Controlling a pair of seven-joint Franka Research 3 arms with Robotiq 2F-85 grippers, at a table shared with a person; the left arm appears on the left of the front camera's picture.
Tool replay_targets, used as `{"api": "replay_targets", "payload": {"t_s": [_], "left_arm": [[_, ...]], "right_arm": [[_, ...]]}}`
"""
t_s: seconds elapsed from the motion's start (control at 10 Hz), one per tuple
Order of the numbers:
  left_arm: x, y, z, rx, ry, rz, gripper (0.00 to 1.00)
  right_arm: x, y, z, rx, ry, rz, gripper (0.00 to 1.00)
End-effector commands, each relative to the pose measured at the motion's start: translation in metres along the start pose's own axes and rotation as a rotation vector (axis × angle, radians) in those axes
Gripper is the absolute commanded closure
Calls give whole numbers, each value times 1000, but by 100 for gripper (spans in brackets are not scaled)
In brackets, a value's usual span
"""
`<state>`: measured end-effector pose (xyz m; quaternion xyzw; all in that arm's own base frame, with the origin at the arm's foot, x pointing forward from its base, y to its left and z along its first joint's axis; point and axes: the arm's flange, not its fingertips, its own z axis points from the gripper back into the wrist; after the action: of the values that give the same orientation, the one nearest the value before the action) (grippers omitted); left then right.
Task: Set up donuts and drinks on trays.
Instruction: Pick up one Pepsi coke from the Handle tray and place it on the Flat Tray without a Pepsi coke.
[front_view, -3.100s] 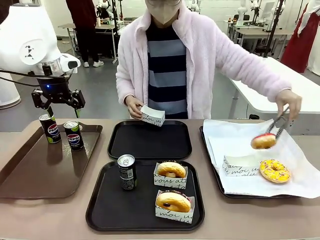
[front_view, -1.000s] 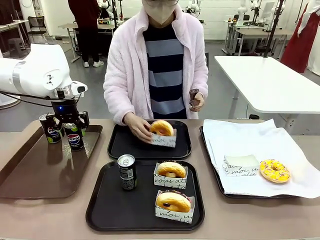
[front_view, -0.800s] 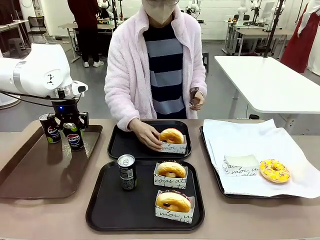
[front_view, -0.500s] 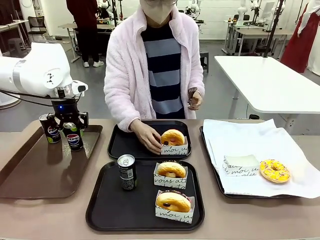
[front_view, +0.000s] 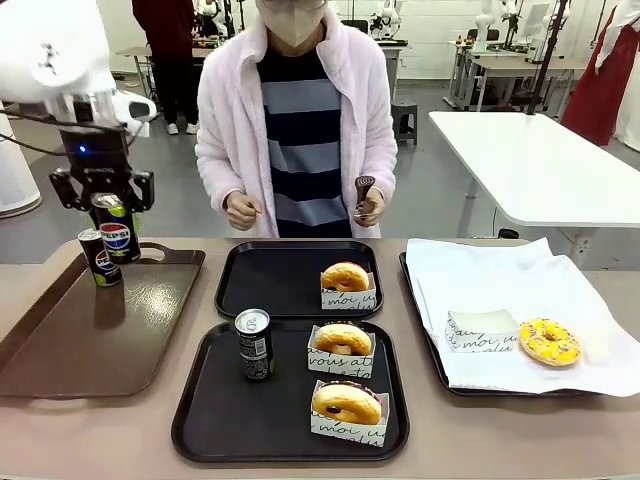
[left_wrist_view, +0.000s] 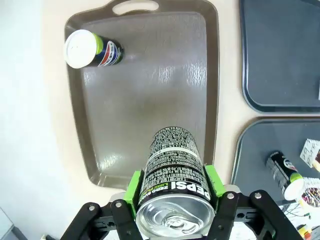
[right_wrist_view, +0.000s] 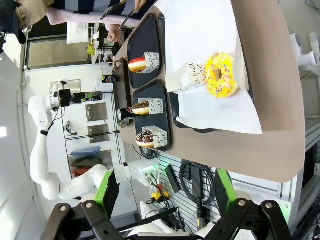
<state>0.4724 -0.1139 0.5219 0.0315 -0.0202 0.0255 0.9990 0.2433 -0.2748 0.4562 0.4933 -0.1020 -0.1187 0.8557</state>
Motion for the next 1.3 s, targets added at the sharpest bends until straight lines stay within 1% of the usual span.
{"api": "replay_targets", "payload": {"t_s": [0.0,0.1,0.2,0.7,0.8,1.0,1.2], "left_arm": [[2,4,-2,-7,-5,19,100],[1,12,0,-14,-20,36,100],[-4,2,6,1,-4,2,100],[-4,2,6,1,-4,2,100],[-4,2,3,4,1,2,41],[-3,-30,9,24,-80,-101,41],[-3,-59,8,23,-89,-172,41]], "right_arm": [[1,0,1,25,-8,18,0],[1,0,1,25,-8,18,0],[1,0,1,25,-8,18,0],[1,0,1,25,-8,18,0],[1,0,1,25,-8,18,0],[1,0,1,25,-8,18,0],[1,0,1,25,-8,18,0]]}}
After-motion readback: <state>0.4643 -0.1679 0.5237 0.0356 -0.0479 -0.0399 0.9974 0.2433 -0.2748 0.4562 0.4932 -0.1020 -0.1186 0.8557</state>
